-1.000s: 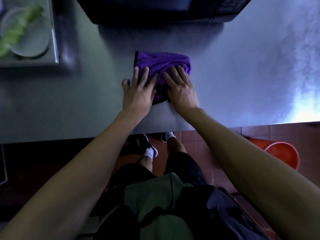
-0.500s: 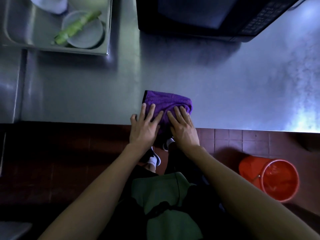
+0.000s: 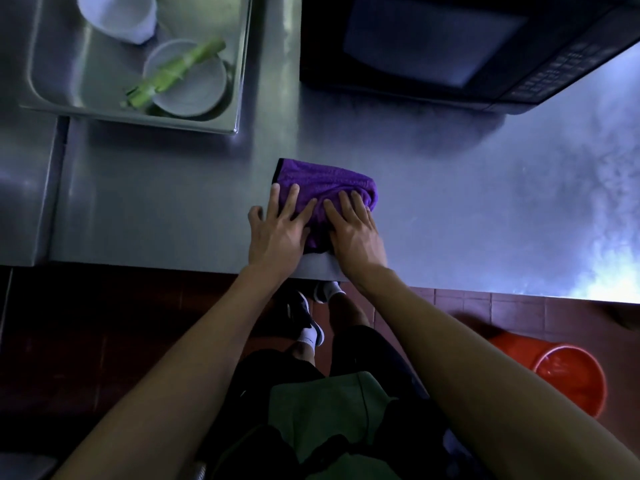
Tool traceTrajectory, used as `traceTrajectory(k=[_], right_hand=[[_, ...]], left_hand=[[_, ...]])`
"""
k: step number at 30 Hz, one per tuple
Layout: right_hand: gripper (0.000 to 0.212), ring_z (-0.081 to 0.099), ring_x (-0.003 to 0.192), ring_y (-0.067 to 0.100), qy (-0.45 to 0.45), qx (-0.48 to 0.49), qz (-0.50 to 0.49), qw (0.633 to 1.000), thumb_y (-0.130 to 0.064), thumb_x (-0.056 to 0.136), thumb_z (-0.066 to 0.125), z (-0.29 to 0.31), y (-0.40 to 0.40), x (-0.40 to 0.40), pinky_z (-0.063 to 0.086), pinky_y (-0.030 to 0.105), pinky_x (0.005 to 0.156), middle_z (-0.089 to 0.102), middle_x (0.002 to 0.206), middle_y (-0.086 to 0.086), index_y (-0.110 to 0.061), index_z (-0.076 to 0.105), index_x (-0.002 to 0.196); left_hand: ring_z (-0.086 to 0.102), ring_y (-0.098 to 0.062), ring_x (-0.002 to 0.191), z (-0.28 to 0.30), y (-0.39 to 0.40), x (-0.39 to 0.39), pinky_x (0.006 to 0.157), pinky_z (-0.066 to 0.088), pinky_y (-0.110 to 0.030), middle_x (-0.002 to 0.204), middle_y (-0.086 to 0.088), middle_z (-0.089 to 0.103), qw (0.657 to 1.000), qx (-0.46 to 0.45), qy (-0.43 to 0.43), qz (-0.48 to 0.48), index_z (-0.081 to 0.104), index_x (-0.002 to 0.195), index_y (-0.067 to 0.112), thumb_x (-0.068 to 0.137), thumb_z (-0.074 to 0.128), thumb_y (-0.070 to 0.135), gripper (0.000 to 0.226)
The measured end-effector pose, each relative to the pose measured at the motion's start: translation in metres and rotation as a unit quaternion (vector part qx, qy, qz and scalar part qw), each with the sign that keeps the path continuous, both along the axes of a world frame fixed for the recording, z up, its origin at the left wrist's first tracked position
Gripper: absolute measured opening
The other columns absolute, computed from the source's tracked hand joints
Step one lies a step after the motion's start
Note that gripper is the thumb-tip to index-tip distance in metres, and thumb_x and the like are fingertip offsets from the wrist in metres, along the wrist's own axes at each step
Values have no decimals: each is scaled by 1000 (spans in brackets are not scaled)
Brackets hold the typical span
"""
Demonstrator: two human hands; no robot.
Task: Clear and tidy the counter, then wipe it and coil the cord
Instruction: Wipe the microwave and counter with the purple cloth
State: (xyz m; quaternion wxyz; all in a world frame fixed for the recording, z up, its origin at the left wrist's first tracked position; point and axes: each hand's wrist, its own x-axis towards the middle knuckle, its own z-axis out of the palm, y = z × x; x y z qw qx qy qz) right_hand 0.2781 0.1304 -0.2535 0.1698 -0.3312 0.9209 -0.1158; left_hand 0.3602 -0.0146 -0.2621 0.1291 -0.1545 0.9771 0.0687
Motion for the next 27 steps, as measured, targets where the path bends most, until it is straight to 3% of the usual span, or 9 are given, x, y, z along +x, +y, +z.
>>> traceTrajectory(k=[20, 27], right_hand=[[52, 4, 154, 30, -14, -5, -7, 1000, -22, 104, 41, 0, -85, -154, 10, 46, 125, 17, 165, 9, -23, 31, 155], [54, 9, 153, 35, -18, -13, -7, 1000, -22, 104, 41, -6, -90, -157, 10, 50, 124, 20, 164, 14, -20, 29, 156]], left_hand=[[11, -36, 152, -4, -77, -159, 103, 32, -54, 166, -5, 18, 999, -5, 0, 36, 29, 154, 35, 103, 40, 31, 52], [10, -33, 153, 3, -87, -174, 98, 32, -50, 166, -2, 17, 999, 3, -8, 34, 36, 151, 35, 100, 42, 24, 53]])
